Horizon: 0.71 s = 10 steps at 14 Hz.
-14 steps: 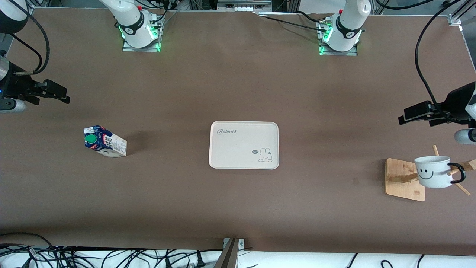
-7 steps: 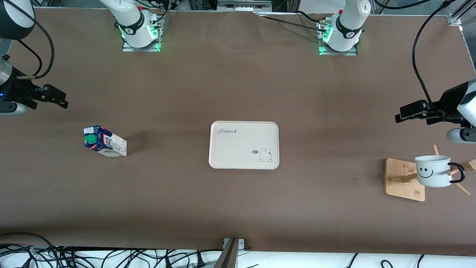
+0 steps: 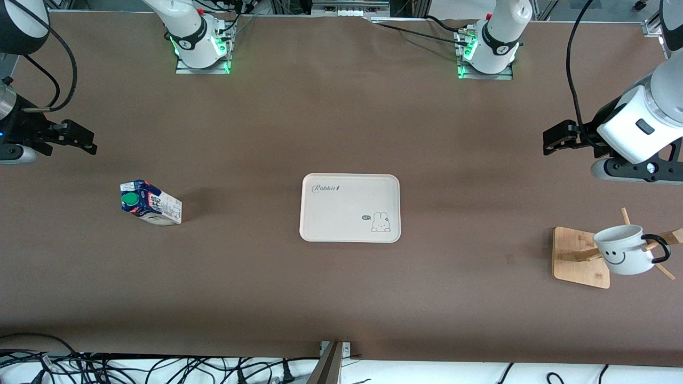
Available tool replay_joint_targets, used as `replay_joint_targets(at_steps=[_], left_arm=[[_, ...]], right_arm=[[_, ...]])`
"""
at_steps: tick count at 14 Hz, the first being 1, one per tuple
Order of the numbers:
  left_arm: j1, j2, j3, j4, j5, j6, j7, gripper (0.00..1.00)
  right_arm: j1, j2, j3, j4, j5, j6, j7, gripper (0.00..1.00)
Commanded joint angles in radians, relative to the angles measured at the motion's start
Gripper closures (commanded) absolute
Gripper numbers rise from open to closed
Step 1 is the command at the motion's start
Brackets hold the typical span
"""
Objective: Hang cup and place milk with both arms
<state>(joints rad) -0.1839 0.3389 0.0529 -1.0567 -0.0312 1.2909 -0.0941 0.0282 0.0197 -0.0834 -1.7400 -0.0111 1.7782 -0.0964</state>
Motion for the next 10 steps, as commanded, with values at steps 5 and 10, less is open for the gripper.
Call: replay_joint_targets(at_steps=[5, 10], left_arm=[[0.035, -0.261, -0.016, -0.370, 0.019, 0.200, 0.008, 0.00], [0.086, -0.281, -0.042, -0.407, 0.002, 0.211, 0.010, 0.00]], right_arm=[[0.001, -0.023, 0.005, -0.021, -0.010, -0.005, -0.003, 0.00], [-0.001, -0.021, 0.001, -0.021, -0.006, -0.006, -0.003, 0.00]])
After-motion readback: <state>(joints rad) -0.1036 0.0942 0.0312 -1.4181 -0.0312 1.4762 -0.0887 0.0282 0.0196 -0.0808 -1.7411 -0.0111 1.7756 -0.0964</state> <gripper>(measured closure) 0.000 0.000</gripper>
